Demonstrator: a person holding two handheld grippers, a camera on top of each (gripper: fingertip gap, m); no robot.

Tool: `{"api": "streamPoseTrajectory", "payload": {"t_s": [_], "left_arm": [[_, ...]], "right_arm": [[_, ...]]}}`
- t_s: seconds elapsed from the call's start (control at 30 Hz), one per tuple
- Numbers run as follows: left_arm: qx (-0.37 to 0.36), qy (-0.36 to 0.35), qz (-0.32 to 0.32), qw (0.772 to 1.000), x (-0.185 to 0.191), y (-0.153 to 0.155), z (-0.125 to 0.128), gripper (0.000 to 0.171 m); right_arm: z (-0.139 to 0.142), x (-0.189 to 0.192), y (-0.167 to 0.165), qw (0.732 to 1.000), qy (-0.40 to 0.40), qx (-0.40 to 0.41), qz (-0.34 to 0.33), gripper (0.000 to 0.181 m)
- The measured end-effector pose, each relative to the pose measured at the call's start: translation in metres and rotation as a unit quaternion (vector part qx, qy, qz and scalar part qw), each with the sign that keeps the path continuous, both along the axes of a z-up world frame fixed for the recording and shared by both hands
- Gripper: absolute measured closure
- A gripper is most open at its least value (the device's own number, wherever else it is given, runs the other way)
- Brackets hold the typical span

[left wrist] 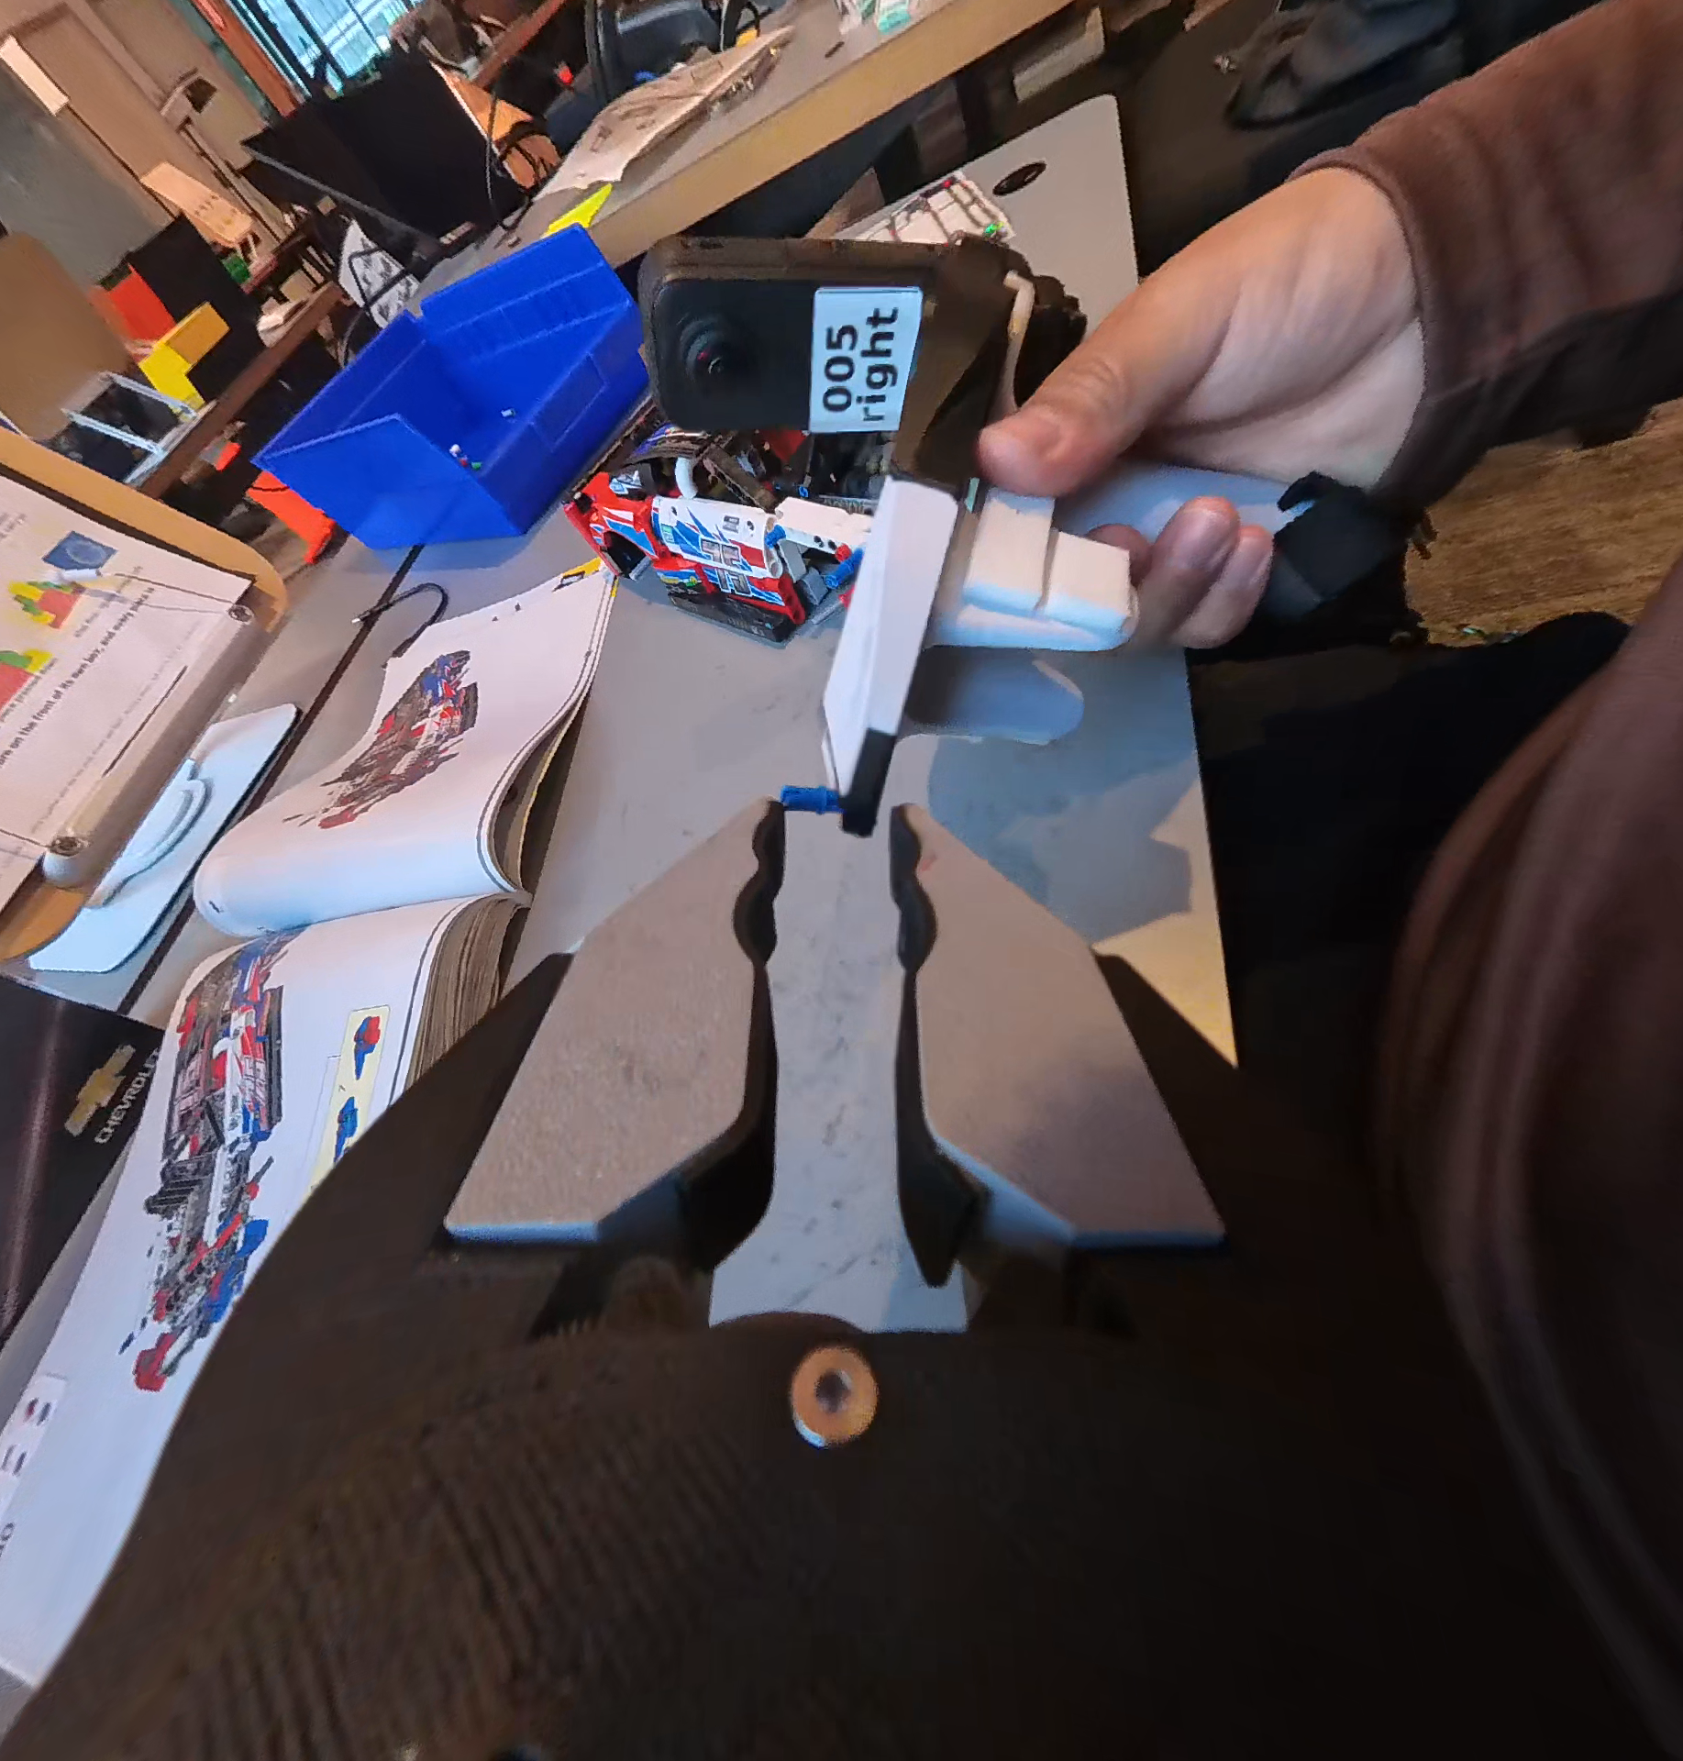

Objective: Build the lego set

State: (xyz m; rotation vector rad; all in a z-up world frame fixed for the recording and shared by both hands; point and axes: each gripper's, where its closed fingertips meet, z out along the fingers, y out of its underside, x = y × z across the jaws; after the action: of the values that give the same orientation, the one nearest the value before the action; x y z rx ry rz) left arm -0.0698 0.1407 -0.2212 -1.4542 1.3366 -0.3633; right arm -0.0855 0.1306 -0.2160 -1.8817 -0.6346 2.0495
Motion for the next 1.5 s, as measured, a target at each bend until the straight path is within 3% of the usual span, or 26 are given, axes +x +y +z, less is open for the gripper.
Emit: {"api": "streamPoseTrajectory", "payload": {"t_s": [0.43,1.03,1.2,1.23,1.4,1.5], "left_arm": [[-0.020,0.047,-0.012,0.999,0.000,-0.001,-0.022,0.157],[-0.056,0.069,-0.046,0.995,-0.002,-0.004,-0.039,0.158],[-0.047,0.080,-0.047,0.995,-0.003,-0.004,-0.043,0.166],[-0.050,0.077,-0.049,0.995,-0.003,-0.005,-0.043,0.166],[-0.074,0.082,-0.006,0.994,-0.006,0.007,-0.055,0.169],[-0.091,0.089,0.032,0.991,-0.015,0.017,-0.063,0.167]], "right_arm": [[-0.024,-0.001,0.000,0.991,-0.105,0.081,0.006,0.177],[-0.036,-0.004,-0.003,0.994,-0.099,0.034,0.028,0.176],[-0.034,-0.005,-0.004,0.995,-0.087,0.017,0.035,0.164],[-0.038,-0.005,-0.001,0.994,-0.098,0.028,0.026,0.176],[-0.049,-0.005,0.012,0.988,-0.141,0.062,-0.017,0.181],[-0.041,0.000,0.021,0.977,-0.167,0.125,-0.045,0.181]]}}
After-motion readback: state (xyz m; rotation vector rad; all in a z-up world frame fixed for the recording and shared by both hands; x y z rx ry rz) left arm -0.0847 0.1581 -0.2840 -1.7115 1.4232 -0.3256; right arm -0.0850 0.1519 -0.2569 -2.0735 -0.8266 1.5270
